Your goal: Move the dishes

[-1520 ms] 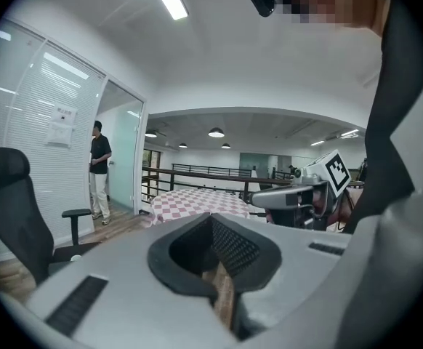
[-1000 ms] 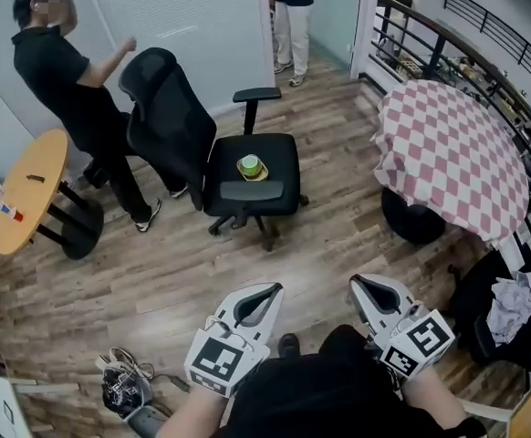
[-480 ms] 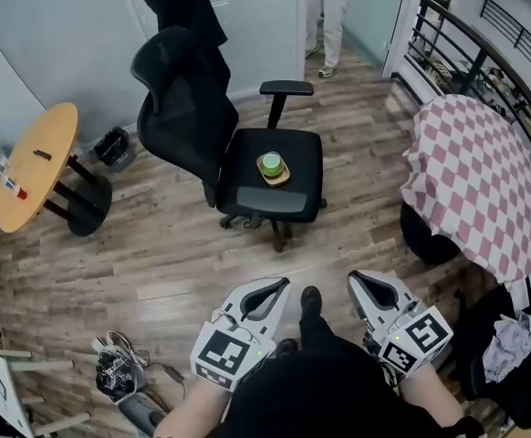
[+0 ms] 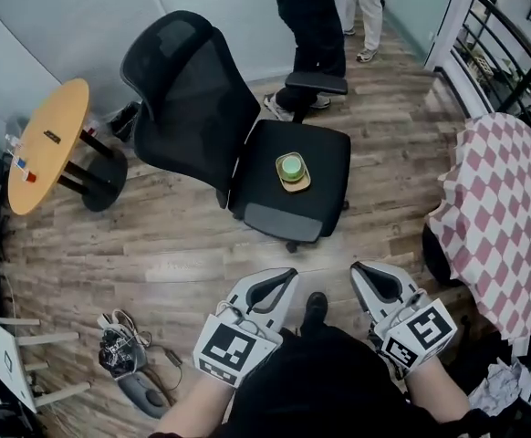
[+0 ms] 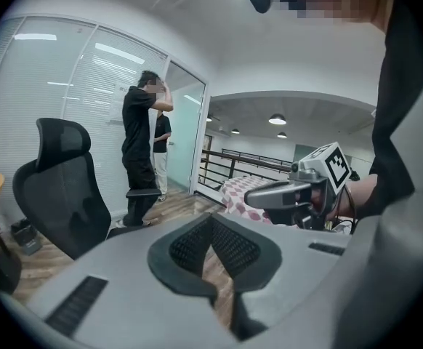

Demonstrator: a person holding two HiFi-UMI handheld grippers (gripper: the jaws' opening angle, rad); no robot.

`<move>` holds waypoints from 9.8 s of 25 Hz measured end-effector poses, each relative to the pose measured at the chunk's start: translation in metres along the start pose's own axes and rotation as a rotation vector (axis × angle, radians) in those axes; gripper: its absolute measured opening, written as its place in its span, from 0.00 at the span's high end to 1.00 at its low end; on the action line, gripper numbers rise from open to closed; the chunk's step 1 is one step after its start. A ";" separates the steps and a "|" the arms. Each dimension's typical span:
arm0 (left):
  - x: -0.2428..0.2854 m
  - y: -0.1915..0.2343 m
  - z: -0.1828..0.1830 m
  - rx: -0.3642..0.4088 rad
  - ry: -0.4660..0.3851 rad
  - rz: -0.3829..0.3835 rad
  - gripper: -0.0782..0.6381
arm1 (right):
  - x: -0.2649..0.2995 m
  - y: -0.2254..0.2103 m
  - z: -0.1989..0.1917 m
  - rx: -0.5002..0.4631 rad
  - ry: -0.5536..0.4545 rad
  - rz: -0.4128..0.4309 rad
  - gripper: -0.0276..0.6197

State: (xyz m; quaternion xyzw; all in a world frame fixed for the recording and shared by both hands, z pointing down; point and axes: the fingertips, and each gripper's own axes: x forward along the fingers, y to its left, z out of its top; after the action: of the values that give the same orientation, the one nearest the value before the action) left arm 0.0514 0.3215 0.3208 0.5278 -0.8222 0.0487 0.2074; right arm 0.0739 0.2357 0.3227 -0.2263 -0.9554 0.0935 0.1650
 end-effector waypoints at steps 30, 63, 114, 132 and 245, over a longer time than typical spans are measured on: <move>0.202 0.275 -0.092 -0.220 0.163 0.175 0.88 | 0.301 -0.184 -0.085 -0.057 0.322 0.194 0.92; 0.299 0.398 -0.236 -0.126 0.361 -0.044 0.88 | 0.496 -0.298 -0.334 -0.526 0.777 0.239 0.80; 0.252 0.066 -0.042 0.192 0.210 -0.446 0.88 | 0.090 -0.187 -0.146 -0.535 0.868 -0.246 0.90; 0.257 -0.295 -0.036 0.434 0.145 -0.823 0.88 | -0.247 -0.156 -0.191 -0.326 0.803 -0.606 0.90; 0.475 -0.355 0.157 0.148 -0.105 -0.469 0.88 | -0.384 -0.416 0.043 0.022 -0.352 -0.398 0.92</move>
State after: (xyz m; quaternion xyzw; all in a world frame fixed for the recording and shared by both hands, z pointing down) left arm 0.1515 -0.2834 0.3147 0.7198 -0.6810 0.0316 0.1310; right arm 0.2150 -0.3129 0.2838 -0.0127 -0.9940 0.1074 0.0140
